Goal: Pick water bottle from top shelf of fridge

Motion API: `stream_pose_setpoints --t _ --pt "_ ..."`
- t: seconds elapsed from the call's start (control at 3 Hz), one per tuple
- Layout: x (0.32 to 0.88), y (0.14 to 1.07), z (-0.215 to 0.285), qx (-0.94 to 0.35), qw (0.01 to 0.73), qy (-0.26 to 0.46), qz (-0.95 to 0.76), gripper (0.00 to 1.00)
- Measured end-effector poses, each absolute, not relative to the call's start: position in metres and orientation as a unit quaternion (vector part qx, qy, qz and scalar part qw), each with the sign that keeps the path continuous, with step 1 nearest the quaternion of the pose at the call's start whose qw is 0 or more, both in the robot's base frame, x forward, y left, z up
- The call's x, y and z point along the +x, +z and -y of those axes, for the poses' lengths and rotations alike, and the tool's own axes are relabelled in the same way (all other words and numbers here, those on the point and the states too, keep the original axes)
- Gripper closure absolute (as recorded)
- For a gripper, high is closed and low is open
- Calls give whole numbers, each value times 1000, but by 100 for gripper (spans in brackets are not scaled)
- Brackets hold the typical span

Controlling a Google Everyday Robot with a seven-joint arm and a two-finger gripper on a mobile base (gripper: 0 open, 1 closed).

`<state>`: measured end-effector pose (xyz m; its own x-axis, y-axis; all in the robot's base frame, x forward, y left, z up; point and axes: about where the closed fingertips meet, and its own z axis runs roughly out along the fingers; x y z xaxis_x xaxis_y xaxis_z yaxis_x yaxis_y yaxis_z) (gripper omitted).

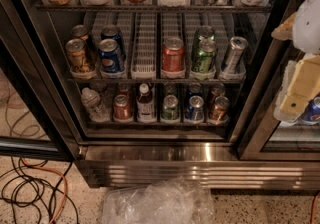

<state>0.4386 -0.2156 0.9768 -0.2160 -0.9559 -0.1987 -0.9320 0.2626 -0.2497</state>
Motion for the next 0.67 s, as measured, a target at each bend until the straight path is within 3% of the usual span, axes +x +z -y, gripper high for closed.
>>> stream_pose_setpoints --t 0.33,0.67 --pt "439 977 216 -606 157 -38 -779 18" --pt "439 977 216 -606 157 -38 -779 16"
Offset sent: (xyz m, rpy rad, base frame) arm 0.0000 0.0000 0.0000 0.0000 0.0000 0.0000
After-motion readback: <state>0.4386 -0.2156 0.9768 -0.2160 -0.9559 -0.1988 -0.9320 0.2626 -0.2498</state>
